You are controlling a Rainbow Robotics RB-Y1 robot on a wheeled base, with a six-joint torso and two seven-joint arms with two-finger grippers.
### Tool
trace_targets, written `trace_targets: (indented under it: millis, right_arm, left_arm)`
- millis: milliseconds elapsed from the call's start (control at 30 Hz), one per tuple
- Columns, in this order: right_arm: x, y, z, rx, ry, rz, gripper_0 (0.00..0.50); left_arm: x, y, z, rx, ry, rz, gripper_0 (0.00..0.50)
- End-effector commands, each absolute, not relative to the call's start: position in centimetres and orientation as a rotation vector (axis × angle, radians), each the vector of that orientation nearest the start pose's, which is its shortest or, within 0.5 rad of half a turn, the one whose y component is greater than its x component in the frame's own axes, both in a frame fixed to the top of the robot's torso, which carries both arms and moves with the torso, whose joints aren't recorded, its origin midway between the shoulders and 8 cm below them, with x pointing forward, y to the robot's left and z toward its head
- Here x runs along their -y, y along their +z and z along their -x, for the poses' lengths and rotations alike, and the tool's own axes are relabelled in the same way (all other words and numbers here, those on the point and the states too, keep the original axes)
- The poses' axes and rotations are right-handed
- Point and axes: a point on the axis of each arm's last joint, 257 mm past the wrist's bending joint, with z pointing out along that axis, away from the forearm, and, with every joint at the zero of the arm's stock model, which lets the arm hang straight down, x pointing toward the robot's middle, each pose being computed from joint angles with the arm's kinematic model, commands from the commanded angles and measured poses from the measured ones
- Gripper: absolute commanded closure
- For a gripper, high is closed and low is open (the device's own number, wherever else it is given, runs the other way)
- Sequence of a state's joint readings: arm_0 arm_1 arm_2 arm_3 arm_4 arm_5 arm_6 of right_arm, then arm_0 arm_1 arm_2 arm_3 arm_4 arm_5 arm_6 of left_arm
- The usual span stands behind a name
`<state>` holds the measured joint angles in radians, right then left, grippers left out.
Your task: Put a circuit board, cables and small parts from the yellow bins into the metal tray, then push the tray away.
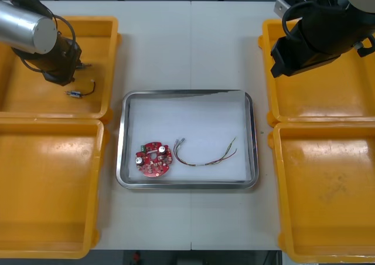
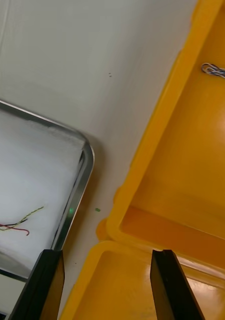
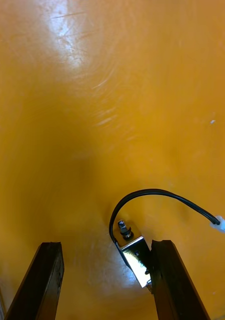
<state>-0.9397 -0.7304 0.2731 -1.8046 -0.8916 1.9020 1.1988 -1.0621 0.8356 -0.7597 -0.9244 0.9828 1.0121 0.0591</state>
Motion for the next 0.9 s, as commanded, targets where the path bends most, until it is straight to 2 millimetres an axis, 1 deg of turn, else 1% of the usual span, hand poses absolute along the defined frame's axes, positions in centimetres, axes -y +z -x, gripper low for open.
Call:
trace_targets:
  millis: [33, 100, 267, 500, 633, 800, 867, 900]
  right_arm:
    - [22.4, -4.2, -52.0, -2.527, -0.046, 0.353, 0.0]
    - [23.0, -4.2, -52.8, -2.523, -0.045, 0.323, 0.0]
    - [24.3, -4.6, -54.2, -2.516, -0.051, 0.267, 0.0]
    - [26.2, -4.7, -56.2, -2.496, -0.081, 0.204, 0.0]
    - [27.1, -4.5, -57.5, -2.491, -0.079, 0.19, 0.0]
    - [28.3, -4.1, -59.5, -2.464, -0.103, 0.297, 0.0]
    - [28.9, -3.9, -60.6, -2.441, -0.111, 0.352, 0.0]
    - [29.0, -3.8, -60.9, -2.433, -0.112, 0.363, 0.0]
  left_arm:
    - [-33.9, -18.8, -64.3, -2.065, -0.423, 1.491, 0.0]
    - [-34.0, -19.0, -64.2, -2.076, -0.41, 1.476, 0.0]
    - [-34.4, -20.3, -63.5, -2.143, -0.329, 1.398, 0.0]
    - [-34.6, -20.6, -63.2, -2.167, -0.296, 1.368, 0.0]
    - [-34.9, -19.8, -63.4, -2.16, -0.302, 1.372, 0.0]
    - [-34.9, -17.8, -63.4, -2.154, -0.33, 1.401, 0.0]
    - [-34.8, -16.9, -63.4, -2.152, -0.347, 1.4, 0.0]
    - [-34.7, -16.7, -63.4, -2.152, -0.351, 1.4, 0.0]
